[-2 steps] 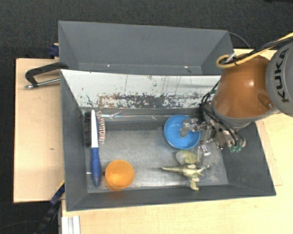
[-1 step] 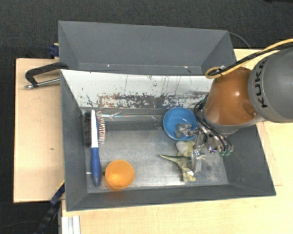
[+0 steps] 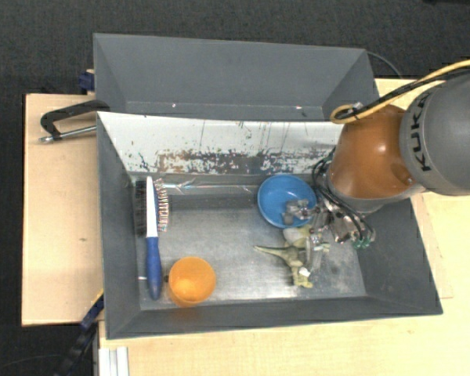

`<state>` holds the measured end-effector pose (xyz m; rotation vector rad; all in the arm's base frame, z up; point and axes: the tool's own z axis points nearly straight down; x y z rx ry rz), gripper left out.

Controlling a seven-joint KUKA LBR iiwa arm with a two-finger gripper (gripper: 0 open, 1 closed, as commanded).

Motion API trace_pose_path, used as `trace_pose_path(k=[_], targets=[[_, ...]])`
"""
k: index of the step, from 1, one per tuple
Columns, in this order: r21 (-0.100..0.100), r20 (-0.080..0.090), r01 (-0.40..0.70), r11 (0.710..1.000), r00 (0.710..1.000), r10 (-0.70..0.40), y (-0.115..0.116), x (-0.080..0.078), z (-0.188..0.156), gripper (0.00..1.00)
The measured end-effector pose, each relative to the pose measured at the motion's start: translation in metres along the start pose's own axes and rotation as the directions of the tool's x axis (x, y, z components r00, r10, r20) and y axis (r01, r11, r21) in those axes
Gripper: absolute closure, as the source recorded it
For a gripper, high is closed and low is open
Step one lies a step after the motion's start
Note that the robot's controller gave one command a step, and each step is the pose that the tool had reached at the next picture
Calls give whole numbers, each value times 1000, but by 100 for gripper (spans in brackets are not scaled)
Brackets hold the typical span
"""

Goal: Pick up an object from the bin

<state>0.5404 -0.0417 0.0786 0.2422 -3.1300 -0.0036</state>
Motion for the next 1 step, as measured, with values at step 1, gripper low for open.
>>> trace_pose_path(k=[1], targets=[[5,17,29,1000,999,-29,11,2,-151,100]])
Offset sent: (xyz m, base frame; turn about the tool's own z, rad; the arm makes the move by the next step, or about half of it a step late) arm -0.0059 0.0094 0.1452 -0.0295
